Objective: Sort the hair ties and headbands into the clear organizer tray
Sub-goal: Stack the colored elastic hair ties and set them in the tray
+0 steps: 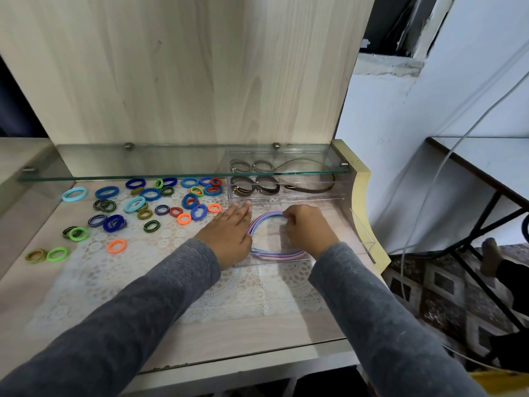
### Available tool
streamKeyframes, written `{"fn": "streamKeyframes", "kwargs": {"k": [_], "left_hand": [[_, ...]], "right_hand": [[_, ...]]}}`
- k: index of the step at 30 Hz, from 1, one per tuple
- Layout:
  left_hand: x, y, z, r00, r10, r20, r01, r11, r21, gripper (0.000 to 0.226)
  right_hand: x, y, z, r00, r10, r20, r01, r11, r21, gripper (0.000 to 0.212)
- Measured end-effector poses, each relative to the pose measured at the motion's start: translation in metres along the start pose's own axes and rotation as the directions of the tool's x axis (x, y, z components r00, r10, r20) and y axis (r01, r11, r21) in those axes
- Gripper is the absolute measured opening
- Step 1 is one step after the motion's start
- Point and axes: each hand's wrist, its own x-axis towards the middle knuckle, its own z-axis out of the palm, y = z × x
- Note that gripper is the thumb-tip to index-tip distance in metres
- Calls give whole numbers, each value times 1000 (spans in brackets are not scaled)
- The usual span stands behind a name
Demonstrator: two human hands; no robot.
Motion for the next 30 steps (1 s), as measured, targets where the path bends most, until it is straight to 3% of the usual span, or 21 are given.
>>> {"fn": "streamKeyframes", "kwargs": {"k": [19,25,30], "left_hand": [[-1,-1,-1,1000,7,10,-7,1000,12,60],[-3,0,-3,1000,7,16,-7,1000,22,59],[-2,0,-3,999,6,32,-5,1000,-12,60]], "right_hand": [[-10,37,-23,944,311,-108,-322,941,-106,28],[-12,44,-31,927,355,-123,-369,922,-115,29],[-14,39,-30,947,310,-89,-321,928,-190,29]]}}
